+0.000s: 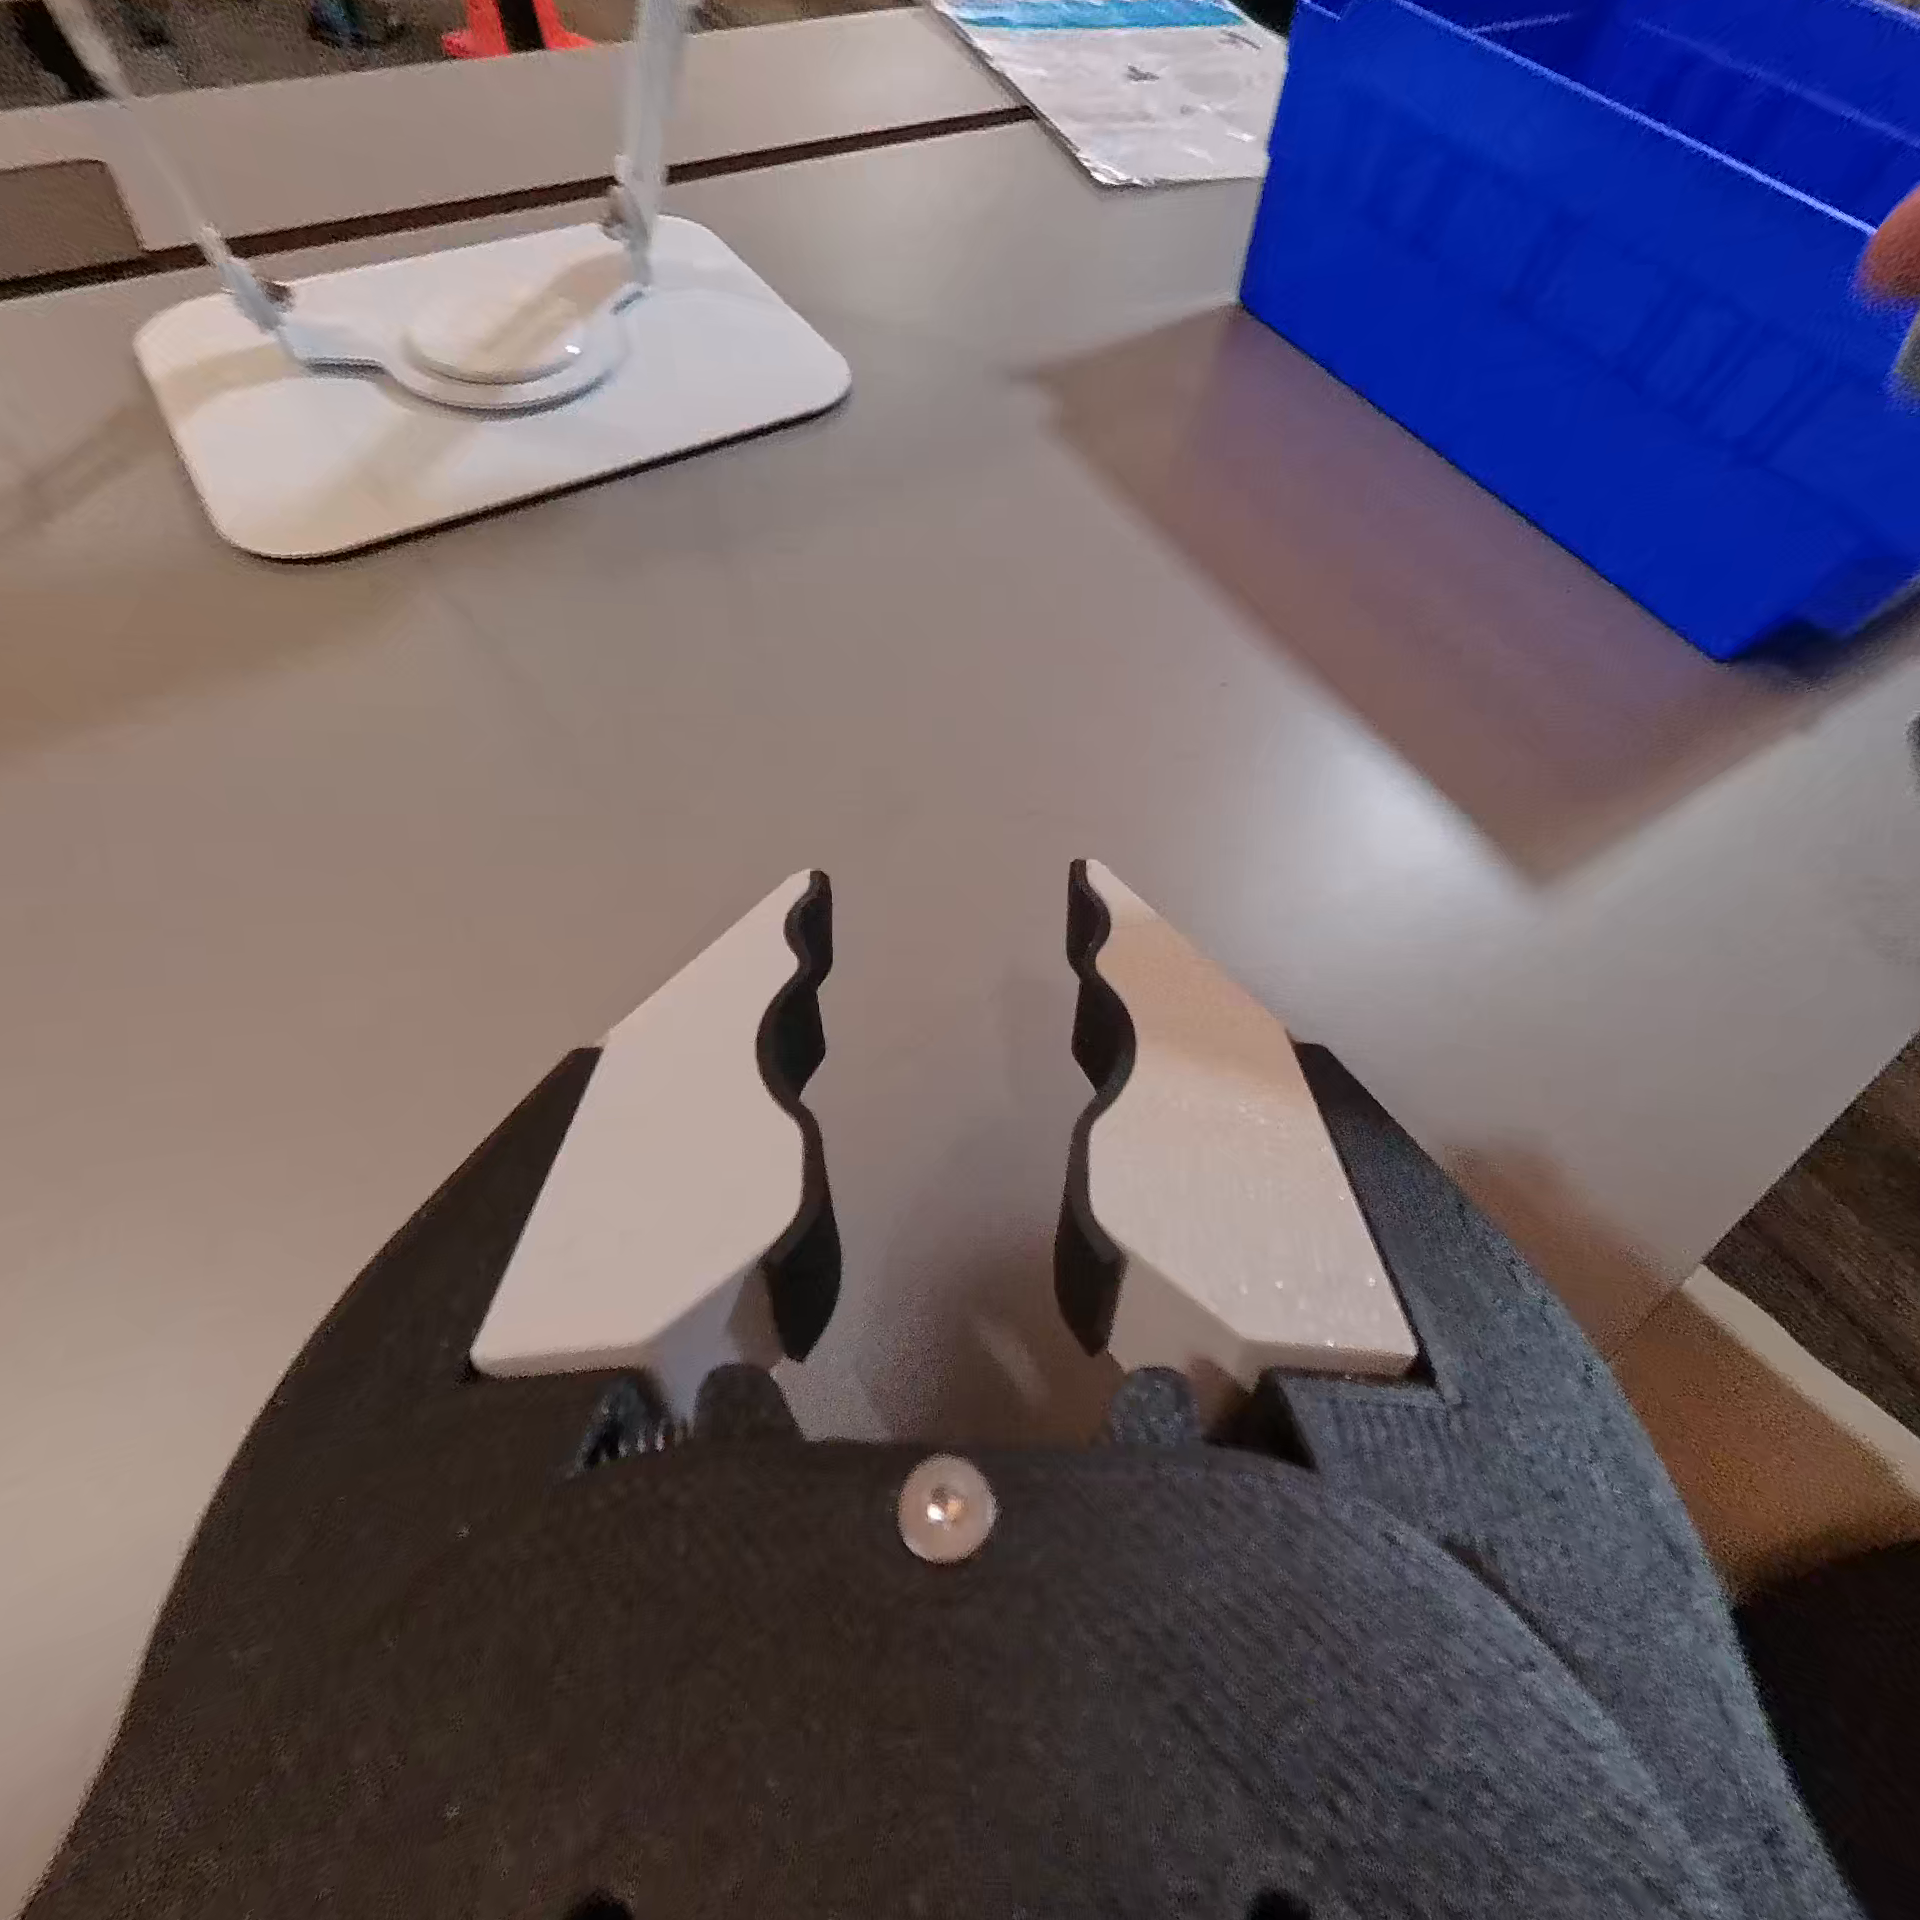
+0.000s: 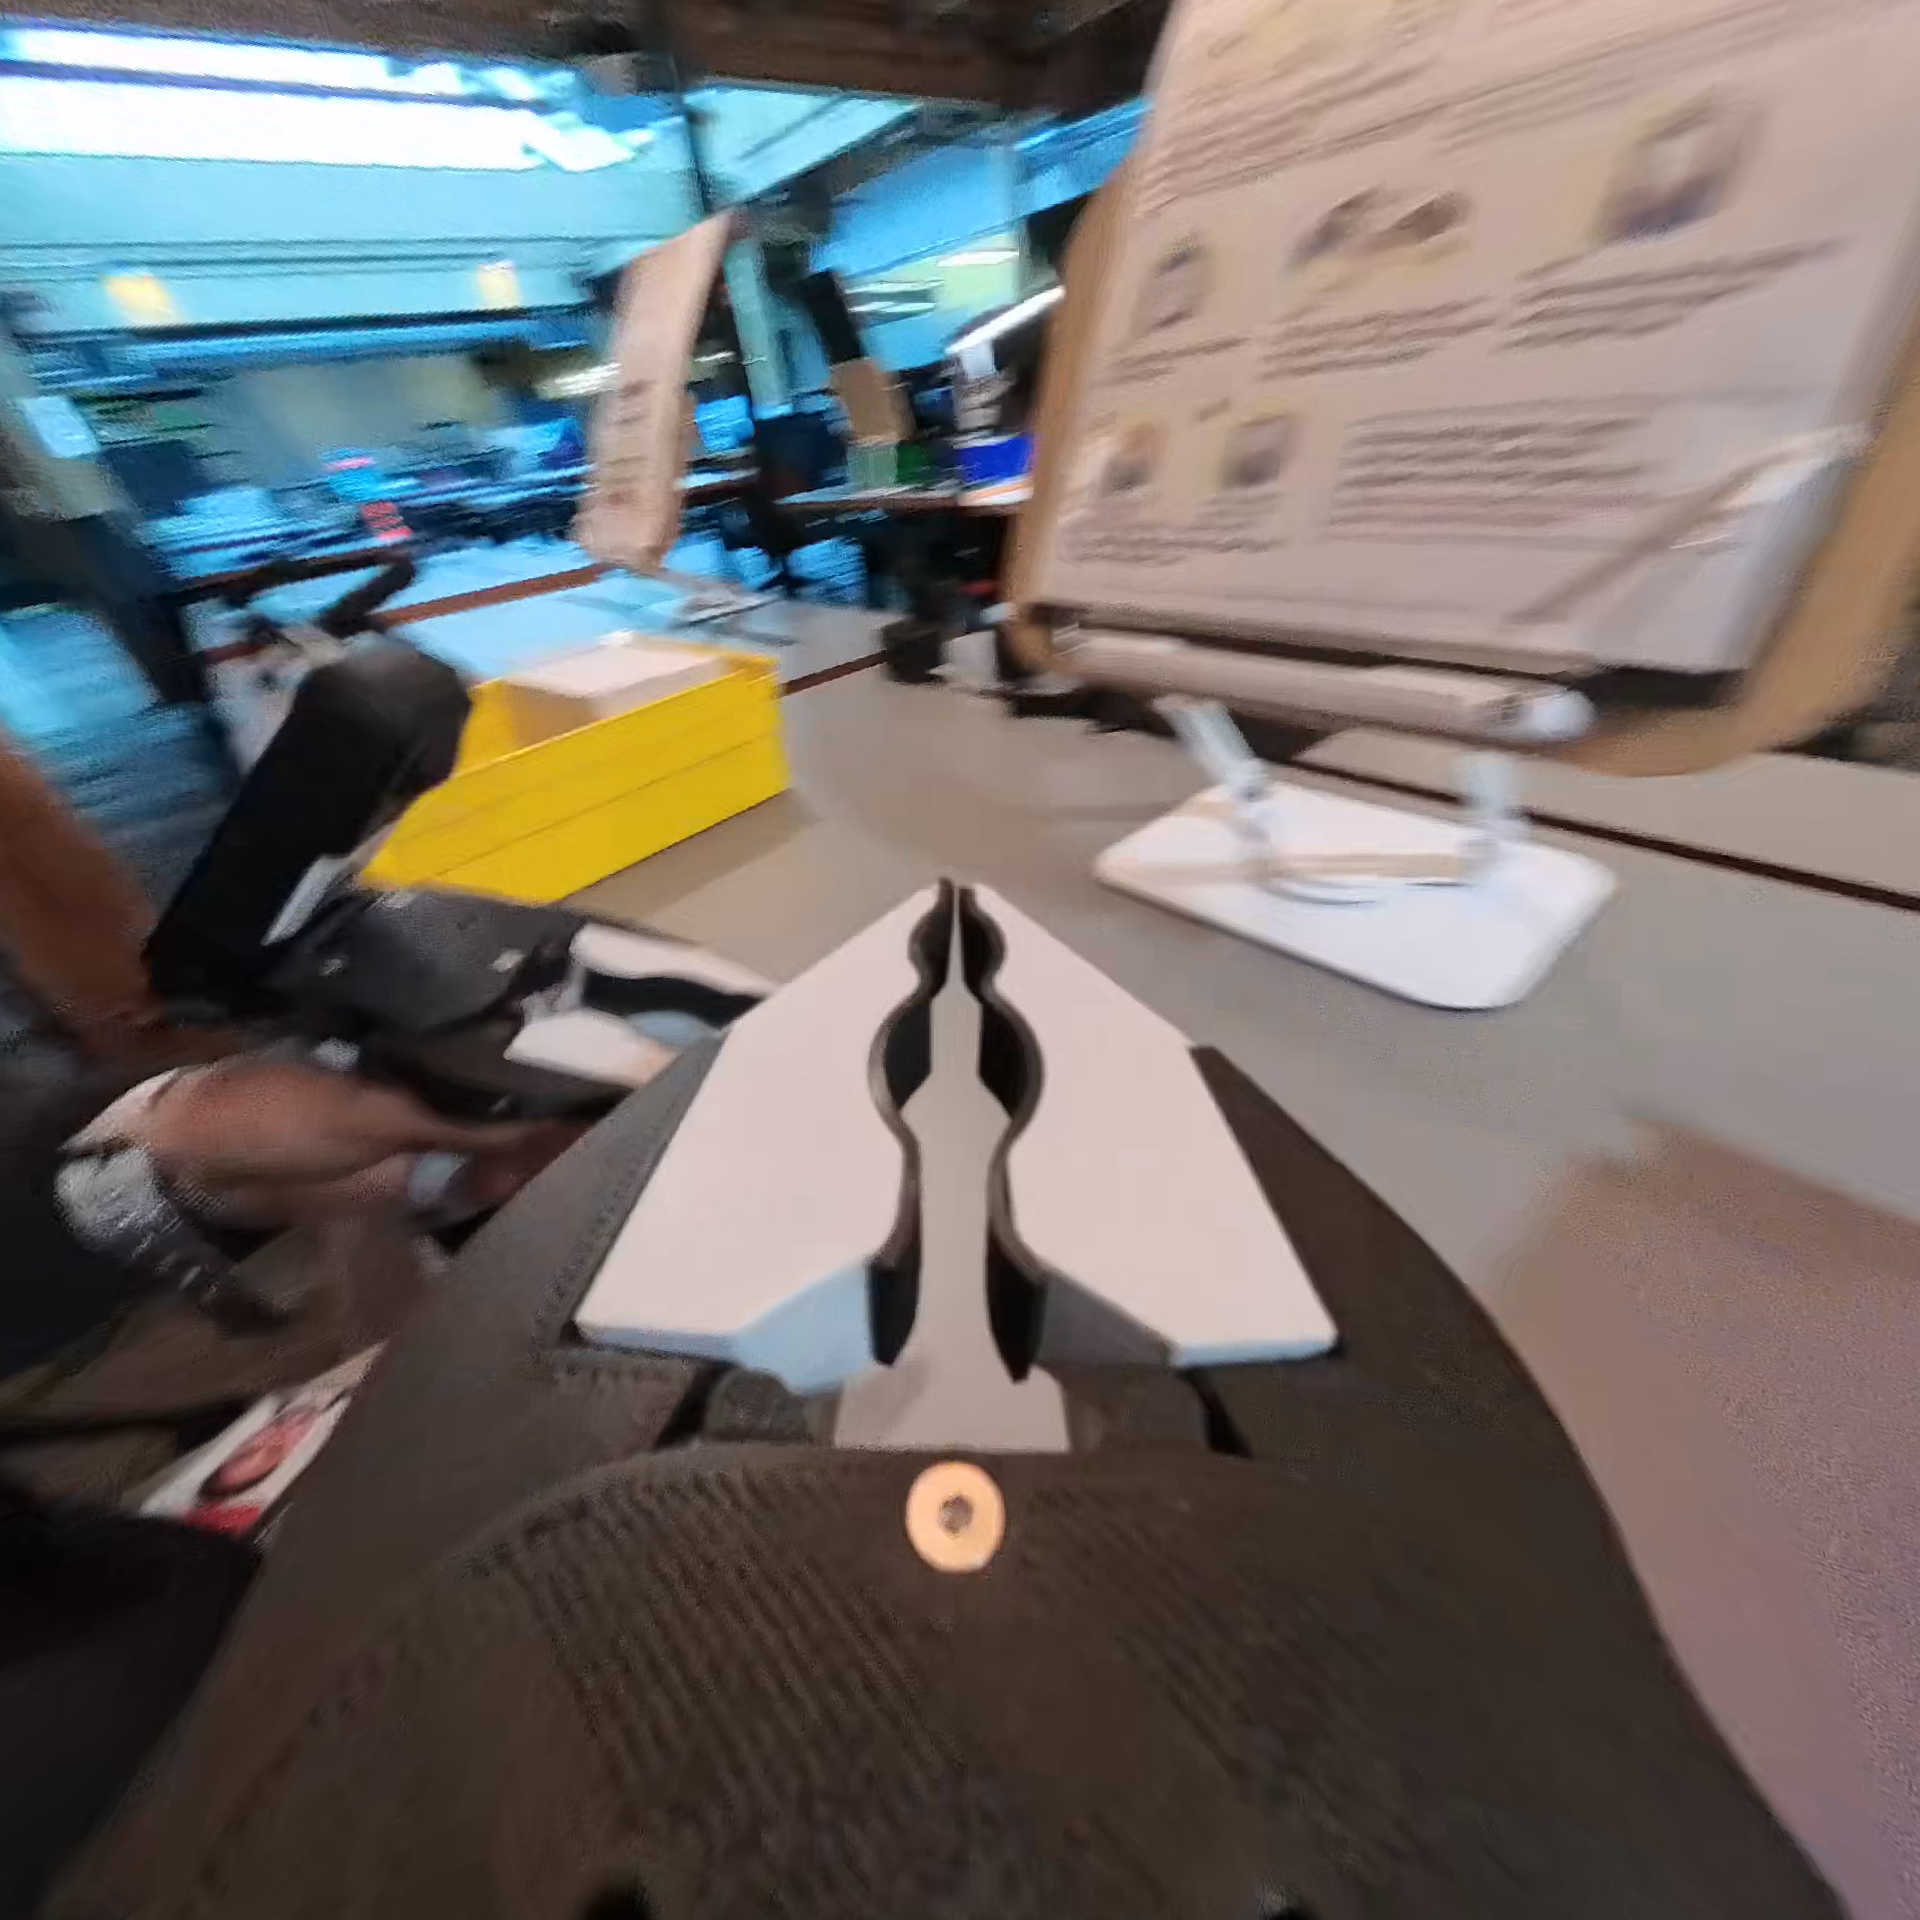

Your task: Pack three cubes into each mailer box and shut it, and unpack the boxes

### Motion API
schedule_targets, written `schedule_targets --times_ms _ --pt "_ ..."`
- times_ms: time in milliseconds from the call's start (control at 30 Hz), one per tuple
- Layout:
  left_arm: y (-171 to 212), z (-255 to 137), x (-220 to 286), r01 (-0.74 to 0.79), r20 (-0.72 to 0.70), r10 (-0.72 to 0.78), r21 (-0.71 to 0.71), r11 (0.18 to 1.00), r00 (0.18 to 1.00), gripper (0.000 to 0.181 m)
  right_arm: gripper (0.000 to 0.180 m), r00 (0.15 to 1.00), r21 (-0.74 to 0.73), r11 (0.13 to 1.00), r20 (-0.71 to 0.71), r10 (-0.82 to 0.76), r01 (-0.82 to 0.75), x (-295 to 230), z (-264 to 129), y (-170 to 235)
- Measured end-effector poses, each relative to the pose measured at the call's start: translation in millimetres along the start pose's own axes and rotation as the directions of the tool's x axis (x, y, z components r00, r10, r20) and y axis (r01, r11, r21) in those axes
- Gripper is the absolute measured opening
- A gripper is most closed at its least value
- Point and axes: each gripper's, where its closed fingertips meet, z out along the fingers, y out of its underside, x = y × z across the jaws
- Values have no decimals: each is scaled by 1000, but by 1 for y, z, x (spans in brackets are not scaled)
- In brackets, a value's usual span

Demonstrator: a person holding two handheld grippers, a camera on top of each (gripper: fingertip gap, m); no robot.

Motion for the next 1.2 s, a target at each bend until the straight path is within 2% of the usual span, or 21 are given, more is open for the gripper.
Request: schedule_targets --times_ms 33,67,100,167,200,233,367,533,700,800,900,1100,1200 --pt "0 -3 -6 8 12 -8 7 1000 1000 44 5 999 -23 1000 50 13 -12 -13 13 12" --pt "0 -7 -12 21 20 -22 14 1000 1000 44 22 998 -62 998 63 23 -19 -18 26 22" --pt "0 -9 -17 39 25 -40 23 999 999 44 58 998 -113 993 47 34 -29 -18 39 31" --pt "2 -12 -28 79 28 -79 31 996 996 44 46 996 -186 981 61 69 -57 -24 61 39" --pt "3 -12 -32 96 28 -96 28 995 995 44 19 989 -180 982 118 84 -62 -33 69 38" --pt "4 -12 -37 107 29 -108 25 994 994 44 11 985 -168 983 144 94 -69 -38 76 37" --pt "10 -13 -55 95 64 -97 26 995 993 44 33 985 -235 971 154 80 -42 -41 91 65" --pt "13 -11 -74 64 114 -65 15 998 991 47 37 991 -333 942 136 12 34 -26 83 103" --pt "-3 -32 -117 66 274 -91 97 993 958 53 40 988 -330 943 156 16 37 -22 82 103" --pt "-10 -52 -157 9 412 -66 140 990 909 44 40 981 -356 934 180 72 -3 -25 83 109" --pt "-11 -70 -183 -28 503 -56 159 987 862 43 40 977 -364 931 191 89 -14 -28 83 110" --pt "-3 -89 -197 -71 576 -31 154 986 817 45 40 968 -355 935 231 96 -8 -36 89 107" --pt "-1 -102 -200 -151 642 38 122 981 766 49 40 958 -360 933 262 114 -12 -44 97 108"
